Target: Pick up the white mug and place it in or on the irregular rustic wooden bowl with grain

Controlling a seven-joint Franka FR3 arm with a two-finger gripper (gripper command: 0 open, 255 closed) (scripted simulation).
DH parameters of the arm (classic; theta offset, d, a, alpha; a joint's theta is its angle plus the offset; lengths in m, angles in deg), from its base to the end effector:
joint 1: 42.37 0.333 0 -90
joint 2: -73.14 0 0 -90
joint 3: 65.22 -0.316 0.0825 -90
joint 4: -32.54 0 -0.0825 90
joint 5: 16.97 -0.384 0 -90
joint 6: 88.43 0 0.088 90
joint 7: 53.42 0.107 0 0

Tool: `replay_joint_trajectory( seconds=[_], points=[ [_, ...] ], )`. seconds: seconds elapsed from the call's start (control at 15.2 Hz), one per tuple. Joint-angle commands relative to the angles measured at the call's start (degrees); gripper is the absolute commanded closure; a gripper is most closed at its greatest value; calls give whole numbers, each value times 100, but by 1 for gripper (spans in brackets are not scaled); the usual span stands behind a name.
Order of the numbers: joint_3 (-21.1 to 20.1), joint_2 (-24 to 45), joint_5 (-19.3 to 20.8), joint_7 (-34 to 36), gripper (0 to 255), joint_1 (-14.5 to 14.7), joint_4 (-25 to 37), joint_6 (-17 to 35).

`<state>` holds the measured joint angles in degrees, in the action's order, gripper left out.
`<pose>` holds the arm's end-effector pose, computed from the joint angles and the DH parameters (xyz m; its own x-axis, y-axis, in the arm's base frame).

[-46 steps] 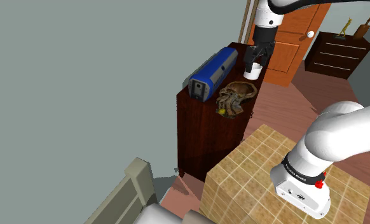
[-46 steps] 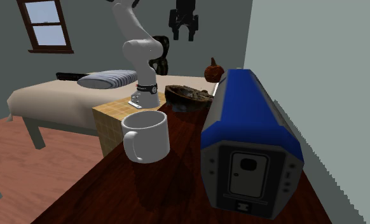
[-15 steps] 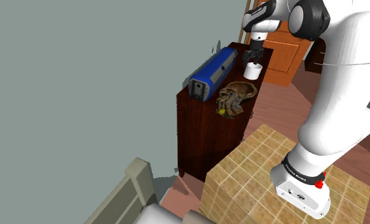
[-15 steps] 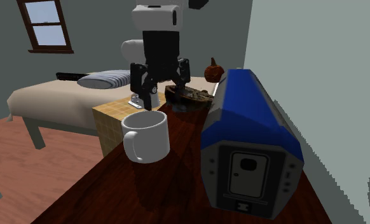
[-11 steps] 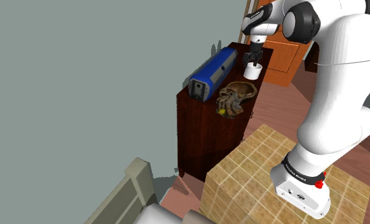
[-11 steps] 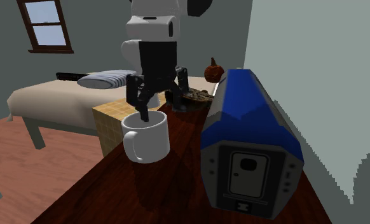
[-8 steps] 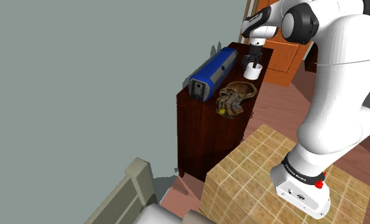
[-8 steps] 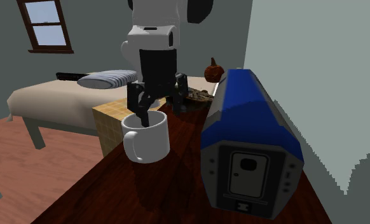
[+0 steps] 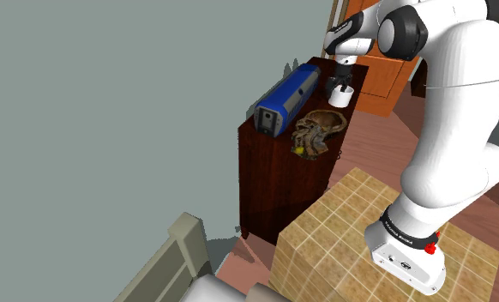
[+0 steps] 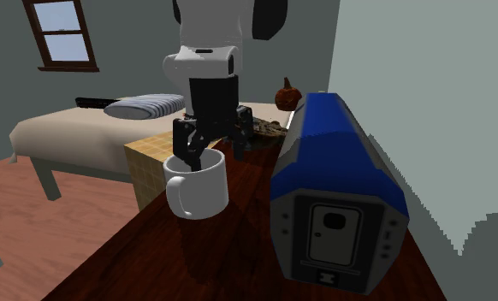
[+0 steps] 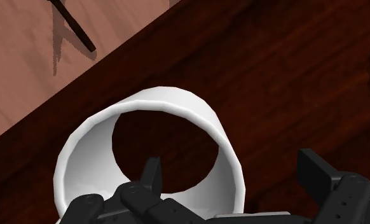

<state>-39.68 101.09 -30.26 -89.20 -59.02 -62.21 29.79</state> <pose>0.5255 -0.4137 0.3479 0.9833 -0.1807 -0.0215 -0.1810 -0.9834 -0.0126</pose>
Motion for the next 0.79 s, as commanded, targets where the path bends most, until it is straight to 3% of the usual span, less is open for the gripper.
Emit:
replay_joint_trajectory(
  seconds=[0.0,0.07,0.73],
  points=[
    [0,0,0,0,0,0,0,0],
    [0,0,0,0,255,0,0,0],
    [10,-33,18,11,255,5,29,-60]
  ],
)
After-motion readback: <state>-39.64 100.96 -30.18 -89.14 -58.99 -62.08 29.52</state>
